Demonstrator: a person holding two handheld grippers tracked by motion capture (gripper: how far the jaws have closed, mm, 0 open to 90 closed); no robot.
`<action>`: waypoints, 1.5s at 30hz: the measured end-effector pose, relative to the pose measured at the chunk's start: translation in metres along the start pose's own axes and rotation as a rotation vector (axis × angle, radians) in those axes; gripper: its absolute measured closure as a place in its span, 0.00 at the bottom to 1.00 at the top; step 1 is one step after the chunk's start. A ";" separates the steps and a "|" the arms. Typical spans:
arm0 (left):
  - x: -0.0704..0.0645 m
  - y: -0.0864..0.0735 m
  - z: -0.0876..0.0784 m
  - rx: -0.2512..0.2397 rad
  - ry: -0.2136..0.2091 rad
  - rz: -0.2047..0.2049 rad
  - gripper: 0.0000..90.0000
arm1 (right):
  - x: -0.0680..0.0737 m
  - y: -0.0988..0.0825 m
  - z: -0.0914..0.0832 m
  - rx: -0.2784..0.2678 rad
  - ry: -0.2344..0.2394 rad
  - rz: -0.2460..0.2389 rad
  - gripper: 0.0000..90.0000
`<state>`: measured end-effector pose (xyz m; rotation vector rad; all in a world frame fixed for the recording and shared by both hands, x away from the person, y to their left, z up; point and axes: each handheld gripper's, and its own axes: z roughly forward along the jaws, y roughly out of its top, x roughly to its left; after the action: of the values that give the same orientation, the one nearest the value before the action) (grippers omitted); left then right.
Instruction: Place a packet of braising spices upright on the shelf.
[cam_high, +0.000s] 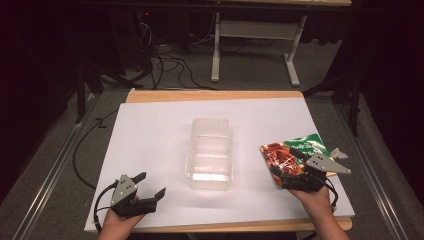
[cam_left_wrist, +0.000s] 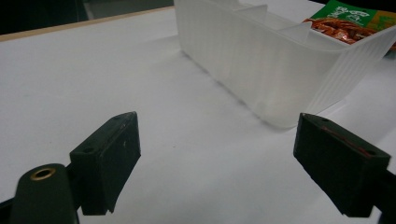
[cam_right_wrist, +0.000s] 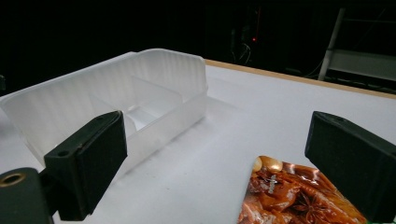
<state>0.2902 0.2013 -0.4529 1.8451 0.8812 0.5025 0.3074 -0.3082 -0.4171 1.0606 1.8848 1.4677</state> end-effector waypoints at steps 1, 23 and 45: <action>0.000 0.000 0.000 0.000 -0.001 0.001 0.17 | 0.000 0.000 -0.001 -0.003 -0.003 -0.003 0.06; -0.002 0.001 -0.002 -0.011 0.005 0.011 0.17 | -0.006 -0.001 -0.006 -0.011 -0.001 0.003 0.08; -0.002 0.003 0.001 -0.007 -0.001 0.016 0.17 | -0.031 -0.007 -0.018 0.009 -0.085 0.046 0.12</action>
<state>0.2908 0.1982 -0.4511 1.8476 0.8634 0.5142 0.3088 -0.3447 -0.4203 1.1590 1.8211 1.4181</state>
